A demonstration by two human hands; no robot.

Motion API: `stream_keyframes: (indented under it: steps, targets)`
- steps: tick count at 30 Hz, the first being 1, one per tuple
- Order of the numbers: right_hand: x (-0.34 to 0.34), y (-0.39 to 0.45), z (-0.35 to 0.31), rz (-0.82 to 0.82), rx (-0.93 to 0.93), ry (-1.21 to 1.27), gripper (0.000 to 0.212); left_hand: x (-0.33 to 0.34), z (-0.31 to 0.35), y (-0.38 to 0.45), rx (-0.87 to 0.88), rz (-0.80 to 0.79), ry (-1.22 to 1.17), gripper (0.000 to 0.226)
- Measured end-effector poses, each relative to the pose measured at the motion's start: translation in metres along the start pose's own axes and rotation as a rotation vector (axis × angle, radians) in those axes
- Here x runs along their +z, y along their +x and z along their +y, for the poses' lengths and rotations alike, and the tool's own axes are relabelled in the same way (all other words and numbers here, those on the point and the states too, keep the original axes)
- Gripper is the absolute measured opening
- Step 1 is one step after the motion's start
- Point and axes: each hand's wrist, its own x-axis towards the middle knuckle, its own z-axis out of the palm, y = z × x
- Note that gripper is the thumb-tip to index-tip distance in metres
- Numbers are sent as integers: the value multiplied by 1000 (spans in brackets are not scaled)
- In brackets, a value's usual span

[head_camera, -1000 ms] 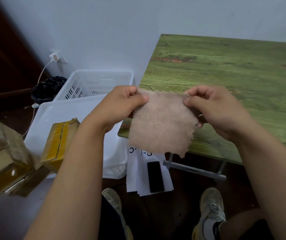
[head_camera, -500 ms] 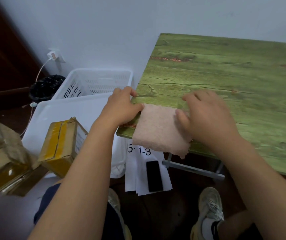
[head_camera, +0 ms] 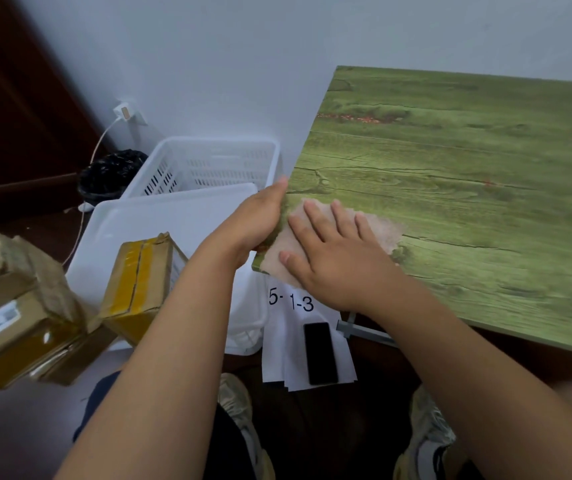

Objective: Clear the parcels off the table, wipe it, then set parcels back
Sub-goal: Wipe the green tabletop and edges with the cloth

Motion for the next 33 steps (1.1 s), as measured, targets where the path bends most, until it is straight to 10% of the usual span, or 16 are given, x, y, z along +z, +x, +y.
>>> stream_keyframes:
  steps: [12, 33]
  targets:
    - [3, 10, -18, -4, -44, -31, 75, -12, 1, 4, 68, 120, 60, 54]
    - [-5, -85, 107, 23, 252, 4, 73, 98, 20, -12, 292, -28, 986, 62]
